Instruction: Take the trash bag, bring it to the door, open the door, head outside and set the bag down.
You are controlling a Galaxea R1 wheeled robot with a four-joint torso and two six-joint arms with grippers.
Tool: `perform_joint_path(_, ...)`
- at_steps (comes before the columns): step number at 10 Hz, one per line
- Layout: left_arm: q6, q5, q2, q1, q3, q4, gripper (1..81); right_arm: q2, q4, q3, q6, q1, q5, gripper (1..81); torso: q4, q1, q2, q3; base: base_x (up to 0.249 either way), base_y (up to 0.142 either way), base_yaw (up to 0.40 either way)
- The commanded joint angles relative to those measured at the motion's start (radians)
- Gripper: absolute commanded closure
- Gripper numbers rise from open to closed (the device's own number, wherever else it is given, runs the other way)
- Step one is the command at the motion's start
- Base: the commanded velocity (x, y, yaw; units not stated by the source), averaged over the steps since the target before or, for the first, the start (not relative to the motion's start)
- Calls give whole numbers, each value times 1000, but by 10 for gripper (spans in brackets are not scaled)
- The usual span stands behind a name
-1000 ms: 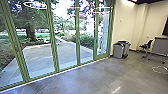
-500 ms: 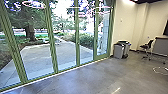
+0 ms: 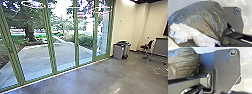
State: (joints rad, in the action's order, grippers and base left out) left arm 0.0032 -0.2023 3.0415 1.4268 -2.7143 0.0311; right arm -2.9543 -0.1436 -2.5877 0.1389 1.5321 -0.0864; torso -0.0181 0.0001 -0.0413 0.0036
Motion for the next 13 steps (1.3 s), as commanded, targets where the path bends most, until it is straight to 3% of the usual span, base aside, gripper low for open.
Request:
perform_joint_path(1,6,-58,-1,-70,2,10,811,4,-5,3,-2,-59,-53,10,0,0,0,0,102,-65,0)
perform_joint_path(10,8,-58,-2,-71,2,10,811,-5,-8,0,-4,-60,-53,10,0,0,0,0,102,-66,0)
perform_joint_path(13,8,-14,-2,-65,4,10,811,-16,-25,-20,-2,-52,-53,10,0,0,0,0,101,-67,0)
